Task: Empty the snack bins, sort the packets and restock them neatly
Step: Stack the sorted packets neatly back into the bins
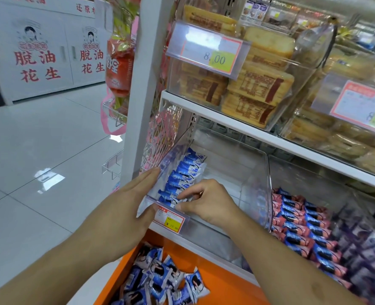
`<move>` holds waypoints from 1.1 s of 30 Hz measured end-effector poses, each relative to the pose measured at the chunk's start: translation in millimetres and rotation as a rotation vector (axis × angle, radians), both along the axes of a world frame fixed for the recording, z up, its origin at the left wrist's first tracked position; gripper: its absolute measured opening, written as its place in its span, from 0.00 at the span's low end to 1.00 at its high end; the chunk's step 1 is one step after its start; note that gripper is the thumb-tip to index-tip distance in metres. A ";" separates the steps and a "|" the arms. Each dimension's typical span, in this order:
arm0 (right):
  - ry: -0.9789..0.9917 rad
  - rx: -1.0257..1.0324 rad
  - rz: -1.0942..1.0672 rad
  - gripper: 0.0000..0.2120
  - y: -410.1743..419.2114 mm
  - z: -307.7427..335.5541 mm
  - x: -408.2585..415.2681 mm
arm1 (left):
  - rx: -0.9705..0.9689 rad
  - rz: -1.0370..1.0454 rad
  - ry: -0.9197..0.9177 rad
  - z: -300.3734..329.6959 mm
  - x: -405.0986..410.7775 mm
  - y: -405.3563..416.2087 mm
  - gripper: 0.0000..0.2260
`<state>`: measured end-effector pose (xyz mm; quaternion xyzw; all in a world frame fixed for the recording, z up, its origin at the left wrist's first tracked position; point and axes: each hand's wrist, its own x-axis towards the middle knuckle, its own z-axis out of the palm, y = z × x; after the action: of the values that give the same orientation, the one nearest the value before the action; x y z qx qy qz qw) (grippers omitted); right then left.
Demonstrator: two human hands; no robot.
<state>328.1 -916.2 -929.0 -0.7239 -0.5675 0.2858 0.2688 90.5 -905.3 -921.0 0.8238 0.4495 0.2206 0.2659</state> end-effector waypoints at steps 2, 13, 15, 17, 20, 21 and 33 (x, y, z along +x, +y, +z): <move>-0.020 0.004 0.009 0.12 0.9 0.0 -3.8 | -0.004 0.000 0.005 0.8 0.9 -0.7 0.34; 0.193 0.151 -0.096 0.11 -31.5 16.5 3.5 | -0.044 -0.040 0.020 14.9 -3.1 -5.7 0.32; 0.257 0.219 -0.064 0.10 -55.4 29.2 -2.8 | -0.030 -0.047 0.037 21.4 -11.7 -10.3 0.30; 0.297 0.236 -0.009 0.09 -85.8 39.2 -11.7 | -0.020 -0.026 0.067 27.4 -23.5 -15.4 0.27; 0.334 0.148 0.077 0.09 -132.4 30.8 -25.8 | -0.125 -0.041 0.109 22.5 -39.6 -19.9 0.18; 0.334 0.089 0.090 0.09 -144.3 19.2 -29.9 | -0.180 -0.082 0.146 13.7 -44.5 -20.8 0.16; 0.171 -0.335 -0.013 0.42 -99.2 -214.9 -50.1 | -0.465 -0.433 0.531 -116.0 -82.6 -2.7 0.40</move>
<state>278.0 -1015.5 -1143.9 -0.7353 -0.4824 0.4349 0.1936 7.9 -908.0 -1037.0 0.8455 0.3567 -0.1683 0.3600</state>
